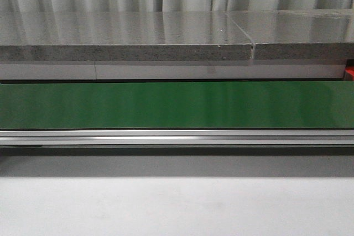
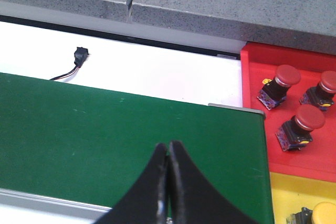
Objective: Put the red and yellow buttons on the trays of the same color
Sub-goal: 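Move the left gripper over another red button on the table, grasp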
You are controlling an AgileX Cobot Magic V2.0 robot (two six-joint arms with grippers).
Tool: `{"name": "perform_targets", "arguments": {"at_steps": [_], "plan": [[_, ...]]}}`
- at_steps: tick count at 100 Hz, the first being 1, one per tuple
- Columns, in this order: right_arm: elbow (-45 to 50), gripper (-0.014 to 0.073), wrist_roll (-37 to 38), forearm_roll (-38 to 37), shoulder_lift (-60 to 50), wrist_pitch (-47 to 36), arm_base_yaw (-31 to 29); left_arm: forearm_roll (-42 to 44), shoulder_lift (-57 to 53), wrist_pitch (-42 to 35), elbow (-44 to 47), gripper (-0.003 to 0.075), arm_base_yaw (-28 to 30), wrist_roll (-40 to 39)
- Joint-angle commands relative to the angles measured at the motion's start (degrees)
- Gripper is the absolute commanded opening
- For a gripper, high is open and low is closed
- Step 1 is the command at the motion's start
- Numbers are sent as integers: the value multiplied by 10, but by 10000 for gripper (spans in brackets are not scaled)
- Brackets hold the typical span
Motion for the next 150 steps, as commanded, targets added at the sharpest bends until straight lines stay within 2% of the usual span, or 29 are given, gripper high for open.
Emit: {"name": "perform_targets", "arguments": {"at_steps": [1, 34, 57, 118, 150], "plan": [[-15, -120, -4, 3, -4, -44, 1, -11, 56, -34, -53, 587, 16, -6], [-15, -120, -4, 3, -4, -44, 1, -11, 276, -2, -180, 587, 37, -8], [-15, -120, -4, 3, -4, -44, 1, -11, 375, 26, -249, 587, 37, -8], [-15, -120, -4, 3, -4, -44, 1, -11, 514, 28, -319, 587, 37, -8], [-15, -120, -4, 3, -4, -44, 1, -11, 529, 1, -320, 568, 37, -8]]}}
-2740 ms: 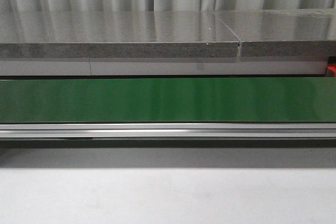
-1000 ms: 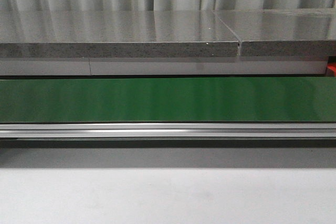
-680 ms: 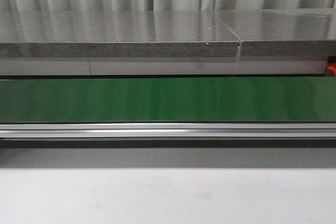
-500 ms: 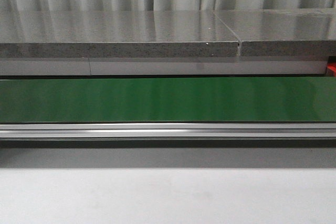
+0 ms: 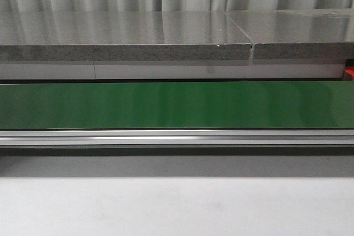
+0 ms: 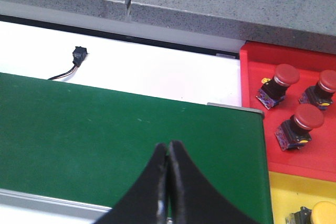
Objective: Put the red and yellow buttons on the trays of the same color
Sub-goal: 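Move the left gripper over another red button on the table, grasp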
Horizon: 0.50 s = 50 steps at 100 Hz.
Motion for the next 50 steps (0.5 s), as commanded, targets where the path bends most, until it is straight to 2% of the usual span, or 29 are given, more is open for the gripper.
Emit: {"name": "perform_targets", "arguments": {"at_steps": [1, 9, 33, 50], "plan": [[-16, -120, -3, 3, -4, -44, 1, -9, -28, -35, -19, 561, 1, -6], [-16, -120, -3, 3, -4, -44, 1, -9, -28, -37, -19, 497, 1, -6], [-16, -120, -3, 3, -4, -44, 1, -9, -28, -36, -19, 197, 1, -6], [-16, -120, -3, 3, -4, -44, 1, -14, -45, -18, -29, 30, 1, -6]]}}
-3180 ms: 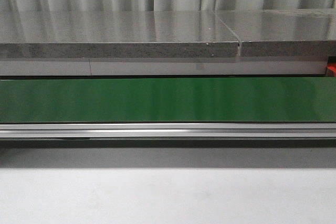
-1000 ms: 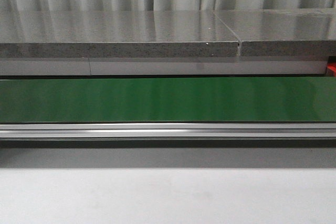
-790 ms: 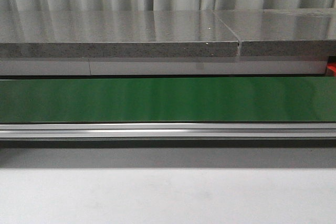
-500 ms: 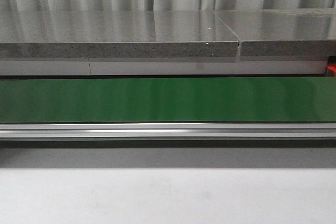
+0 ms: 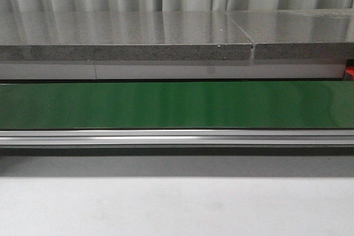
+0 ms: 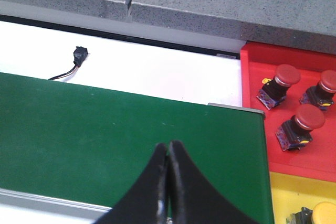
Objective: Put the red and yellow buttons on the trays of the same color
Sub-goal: 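Move the left gripper over another red button on the table, grasp, then carry the red button with the left gripper onto the belt, release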
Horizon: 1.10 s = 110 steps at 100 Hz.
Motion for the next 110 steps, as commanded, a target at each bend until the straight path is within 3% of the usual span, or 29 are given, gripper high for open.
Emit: {"name": "perform_targets", "arguments": {"at_steps": [1, 8, 44, 77, 110], "plan": [[-16, -120, -3, 3, -4, -44, 1, -13, -46, -11, -24, 25, 1, -6], [-16, -120, -3, 3, -4, -44, 1, -13, -64, -2, -29, -20, 1, -1], [-16, -120, -3, 3, -4, -44, 1, -19, -218, 91, -29, -19, -6, 12], [-16, -120, -3, 3, -4, -44, 1, -19, -321, 53, 102, -19, -71, 17], [-16, -120, -3, 3, -4, -44, 1, -19, -292, 18, 161, -19, -109, 17]]}}
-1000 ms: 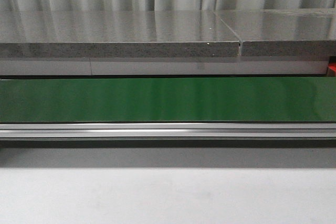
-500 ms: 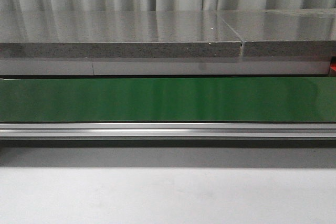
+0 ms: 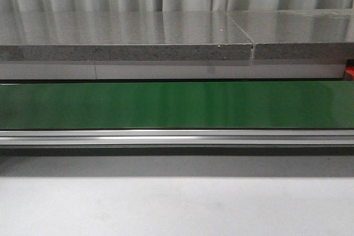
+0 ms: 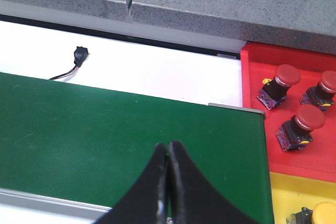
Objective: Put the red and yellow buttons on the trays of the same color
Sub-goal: 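Carry the red button with the left gripper onto the belt, release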
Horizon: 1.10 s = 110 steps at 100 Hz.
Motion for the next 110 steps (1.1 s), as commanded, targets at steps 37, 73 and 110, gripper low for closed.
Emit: {"name": "perform_targets", "arguments": {"at_steps": [37, 73, 110], "plan": [[-16, -120, -3, 3, -4, -44, 1, -11, -11, -67, 20, -18, -5, 13], [-16, -120, -3, 3, -4, -44, 1, -11, -11, -43, 23, 417, -6, 28], [-16, -120, -3, 3, -4, -44, 1, -11, -11, -58, -8, 618, -6, 30]]}}
